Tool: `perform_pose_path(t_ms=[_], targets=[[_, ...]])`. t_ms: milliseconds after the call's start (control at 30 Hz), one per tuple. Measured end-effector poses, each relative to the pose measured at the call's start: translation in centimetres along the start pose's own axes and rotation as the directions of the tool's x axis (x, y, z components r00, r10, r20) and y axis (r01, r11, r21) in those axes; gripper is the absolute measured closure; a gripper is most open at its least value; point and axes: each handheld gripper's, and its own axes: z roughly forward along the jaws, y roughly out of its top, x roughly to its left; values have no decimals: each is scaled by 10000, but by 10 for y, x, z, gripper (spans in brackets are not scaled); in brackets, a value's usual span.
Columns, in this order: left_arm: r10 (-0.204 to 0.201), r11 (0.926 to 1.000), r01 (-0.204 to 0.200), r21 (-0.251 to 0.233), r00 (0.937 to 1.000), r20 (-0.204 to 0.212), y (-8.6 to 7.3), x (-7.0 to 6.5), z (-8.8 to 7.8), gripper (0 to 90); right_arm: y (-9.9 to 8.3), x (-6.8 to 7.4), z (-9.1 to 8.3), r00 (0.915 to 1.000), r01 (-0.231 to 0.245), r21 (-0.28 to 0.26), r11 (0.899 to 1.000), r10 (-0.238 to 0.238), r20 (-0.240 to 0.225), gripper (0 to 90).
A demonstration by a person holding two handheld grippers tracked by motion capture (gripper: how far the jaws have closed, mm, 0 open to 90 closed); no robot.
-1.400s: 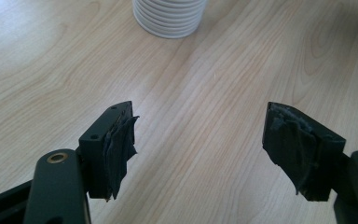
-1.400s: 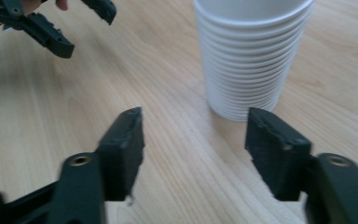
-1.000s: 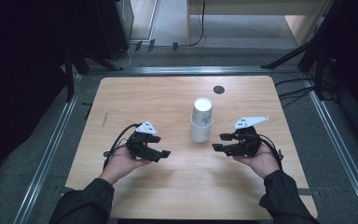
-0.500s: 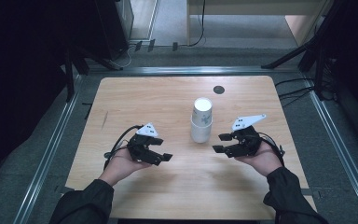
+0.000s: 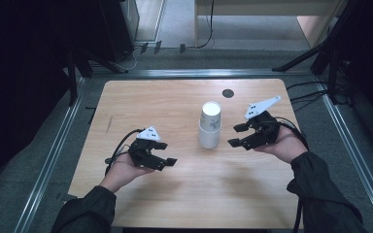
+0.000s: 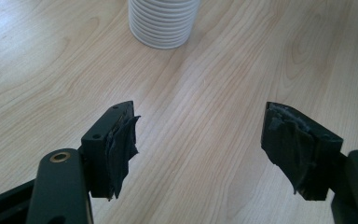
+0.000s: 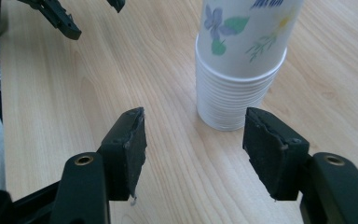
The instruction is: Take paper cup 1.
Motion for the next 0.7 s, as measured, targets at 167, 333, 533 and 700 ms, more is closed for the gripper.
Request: perform_pose_path(t_ms=[167, 333, 533, 700], targets=[[-40, 10000, 40, -51, 10000, 13, 0, 0, 0, 265, 17, -11, -7, 9995, 53, -42, 10000, -54, -311, 384], [39, 10000, -39, 42, 10000, 15, 0, -1, 1, 265, 30, -21, -8, 9984, 495, 254, 9984, -487, -300, 369], [36, 10000, -36, 27, 10000, 52, 0, -1, 1, 265, 49, -30, -6, 9971, 737, 374, 9966, -729, -233, 341], [74, 10000, -74, 12, 10000, 60, 0, -1, 0, 265, 60, -40, 1, 9966, 727, 692, 9949, -697, -448, 284]])
